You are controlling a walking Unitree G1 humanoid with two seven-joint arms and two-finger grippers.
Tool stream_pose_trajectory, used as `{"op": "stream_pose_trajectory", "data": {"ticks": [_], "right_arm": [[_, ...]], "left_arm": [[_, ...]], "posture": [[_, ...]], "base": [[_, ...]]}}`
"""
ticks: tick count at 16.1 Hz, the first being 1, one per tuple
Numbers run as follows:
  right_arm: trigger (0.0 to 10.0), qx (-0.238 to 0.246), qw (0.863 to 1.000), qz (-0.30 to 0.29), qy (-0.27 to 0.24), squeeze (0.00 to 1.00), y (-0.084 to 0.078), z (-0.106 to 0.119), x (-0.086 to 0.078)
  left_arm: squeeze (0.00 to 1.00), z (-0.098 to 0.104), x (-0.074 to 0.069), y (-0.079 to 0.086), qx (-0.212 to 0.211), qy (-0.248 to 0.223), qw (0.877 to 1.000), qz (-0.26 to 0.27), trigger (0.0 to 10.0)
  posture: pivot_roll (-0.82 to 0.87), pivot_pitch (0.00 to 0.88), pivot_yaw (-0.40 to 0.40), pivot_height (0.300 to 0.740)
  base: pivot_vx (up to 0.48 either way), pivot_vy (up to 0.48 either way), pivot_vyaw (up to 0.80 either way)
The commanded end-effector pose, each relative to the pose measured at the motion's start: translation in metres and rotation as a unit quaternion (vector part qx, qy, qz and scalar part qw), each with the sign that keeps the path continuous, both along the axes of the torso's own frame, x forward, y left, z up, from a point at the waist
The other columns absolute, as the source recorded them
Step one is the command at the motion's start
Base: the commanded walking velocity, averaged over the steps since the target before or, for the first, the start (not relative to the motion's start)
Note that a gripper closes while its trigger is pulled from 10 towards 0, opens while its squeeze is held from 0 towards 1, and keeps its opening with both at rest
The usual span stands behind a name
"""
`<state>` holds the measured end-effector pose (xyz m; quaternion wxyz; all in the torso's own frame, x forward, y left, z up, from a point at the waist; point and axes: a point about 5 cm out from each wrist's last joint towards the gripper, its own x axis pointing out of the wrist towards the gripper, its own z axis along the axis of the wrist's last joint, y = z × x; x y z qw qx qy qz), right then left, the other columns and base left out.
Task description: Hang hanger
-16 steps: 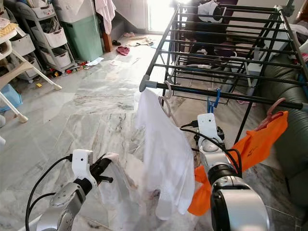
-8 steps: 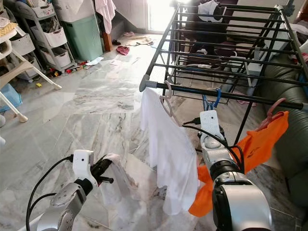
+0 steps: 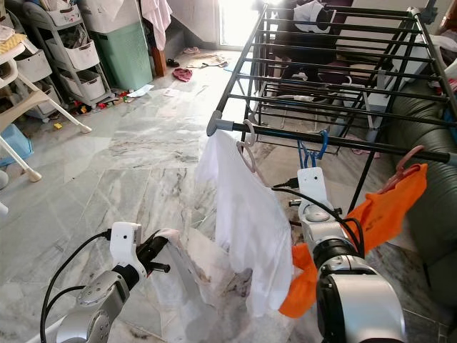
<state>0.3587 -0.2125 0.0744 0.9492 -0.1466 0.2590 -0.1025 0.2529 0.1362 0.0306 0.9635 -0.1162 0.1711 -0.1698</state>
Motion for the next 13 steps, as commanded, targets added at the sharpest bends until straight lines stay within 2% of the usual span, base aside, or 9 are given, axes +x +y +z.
{"op": "stream_pose_trajectory", "data": {"ticks": [1,13], "right_arm": [[0.0,-0.002,1.0,-0.001,0.001,0.0,-0.001,0.0043,0.0027],[0.0,0.005,1.0,-0.006,-0.012,0.0,-0.0013,0.0074,0.0044]], "left_arm": [[0.0,0.0034,0.0042,-0.0002,0.005,-0.004,1.0,-0.002,10.0],[0.0,0.0016,0.0088,-0.0001,0.016,-0.002,1.0,-0.007,10.0]], "posture": [[-0.12,0.0,0.022,0.74],[-0.12,0.0,0.029,0.74]], "base": [[0.0,0.0,0.0],[0.0,0.0,0.0]]}}
